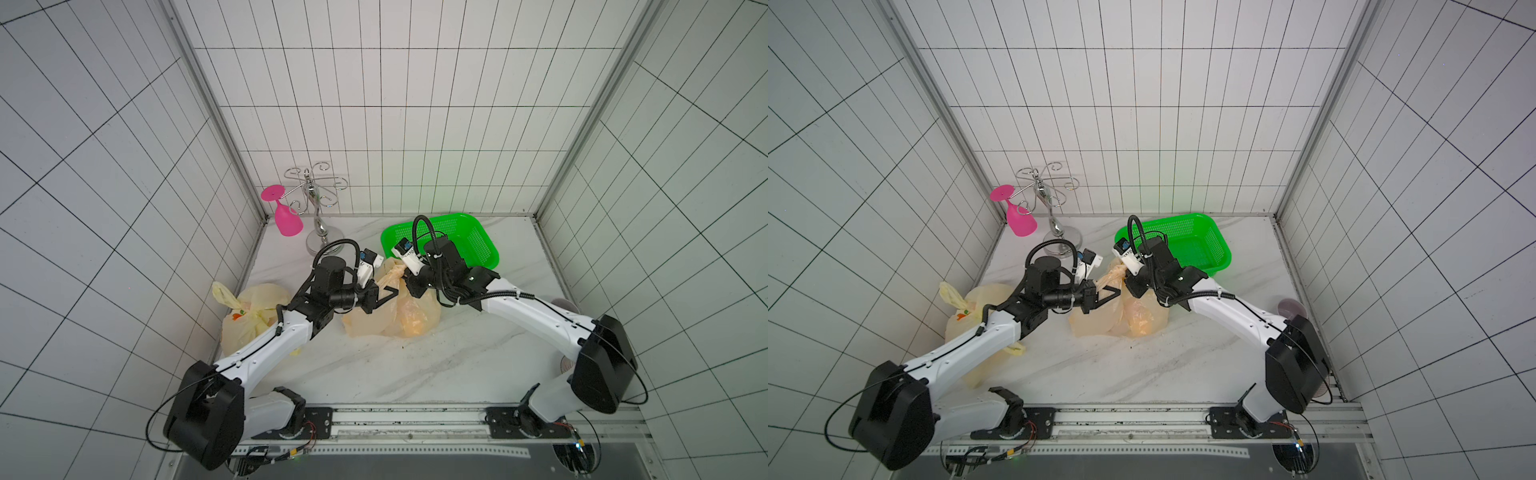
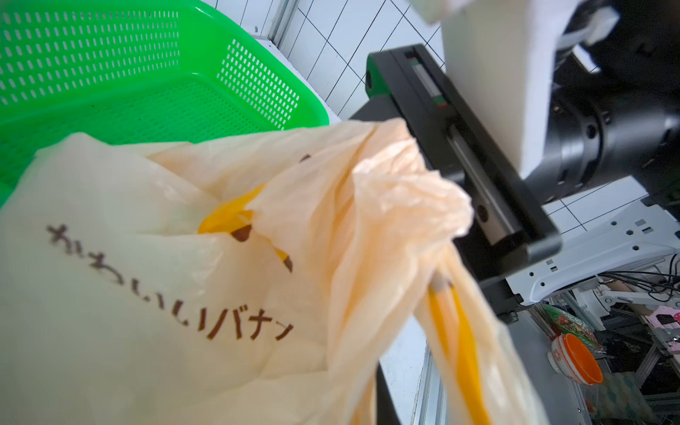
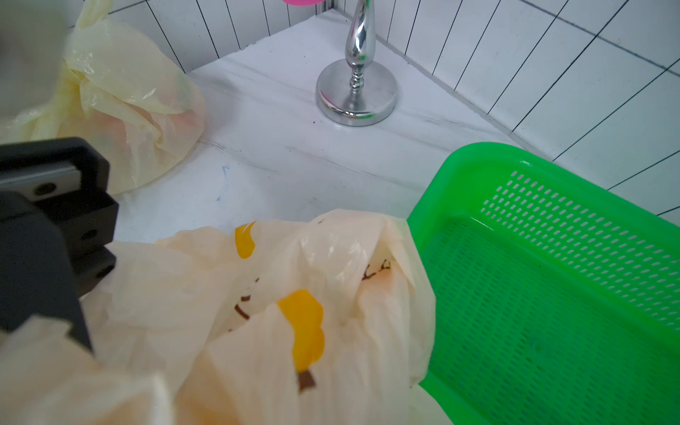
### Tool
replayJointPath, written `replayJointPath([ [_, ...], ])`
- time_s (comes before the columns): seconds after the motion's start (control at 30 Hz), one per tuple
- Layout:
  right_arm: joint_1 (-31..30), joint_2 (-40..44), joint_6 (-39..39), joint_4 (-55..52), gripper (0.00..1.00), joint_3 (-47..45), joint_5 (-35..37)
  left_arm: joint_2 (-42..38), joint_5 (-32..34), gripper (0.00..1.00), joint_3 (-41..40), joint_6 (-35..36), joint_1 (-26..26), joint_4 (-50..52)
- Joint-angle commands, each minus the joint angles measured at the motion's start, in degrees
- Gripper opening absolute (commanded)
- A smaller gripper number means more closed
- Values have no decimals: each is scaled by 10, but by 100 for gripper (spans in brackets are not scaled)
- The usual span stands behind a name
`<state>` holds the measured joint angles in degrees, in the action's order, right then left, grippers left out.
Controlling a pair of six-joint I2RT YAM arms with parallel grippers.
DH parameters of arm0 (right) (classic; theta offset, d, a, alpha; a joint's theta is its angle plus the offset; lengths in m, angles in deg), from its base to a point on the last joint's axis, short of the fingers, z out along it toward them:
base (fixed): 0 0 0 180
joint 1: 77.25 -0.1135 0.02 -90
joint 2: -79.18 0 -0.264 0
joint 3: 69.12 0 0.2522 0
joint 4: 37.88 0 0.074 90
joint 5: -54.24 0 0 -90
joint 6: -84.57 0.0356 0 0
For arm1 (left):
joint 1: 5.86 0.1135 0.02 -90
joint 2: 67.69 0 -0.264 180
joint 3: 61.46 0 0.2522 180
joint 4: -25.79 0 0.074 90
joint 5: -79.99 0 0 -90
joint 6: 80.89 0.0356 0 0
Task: Place the peach into a plastic bag & tie a knot
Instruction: Cross the plastic bag at the center of the board.
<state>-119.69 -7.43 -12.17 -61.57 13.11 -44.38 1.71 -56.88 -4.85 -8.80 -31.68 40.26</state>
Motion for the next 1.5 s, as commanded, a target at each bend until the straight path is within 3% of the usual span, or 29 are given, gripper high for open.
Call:
replayJointPath([
  [0.0,21,41,1,77,0,-47,32,-40,-44,15,23,29,8,85],
  [0.07,23,55,-18,77,0,-64,22,-61,-40,31,30,31,28,102],
  [0.13,25,66,-30,71,0,-75,2,-80,-38,40,31,18,57,101],
  [0.3,27,73,-47,47,0,-77,-17,-105,-64,50,33,-39,112,45],
  [0.47,28,69,-60,19,0,-68,-16,-106,-126,58,46,-64,115,13],
  [0.6,30,67,-63,3,0,-61,-15,-134,-148,75,31,-68,111,-12],
  [0.83,60,81,-56,-41,0,-61,-107,-198,-63,84,46,3,114,29],
  [1.0,77,65,-73,-94,0,-41,-169,-209,-14,88,62,4,122,16],
  [1.13,82,41,-68,-113,0,-26,-160,-201,-38,90,67,-16,123,-3],
  [1.23,86,34,-58,-118,0,-20,-155,-201,-73,98,56,-6,107,-12],
  [1.37,98,34,-51,-118,0,-28,-156,-208,20,98,60,76,97,72],
  [1.47,100,28,-52,-120,0,-35,-159,-225,73,98,51,70,97,37],
])
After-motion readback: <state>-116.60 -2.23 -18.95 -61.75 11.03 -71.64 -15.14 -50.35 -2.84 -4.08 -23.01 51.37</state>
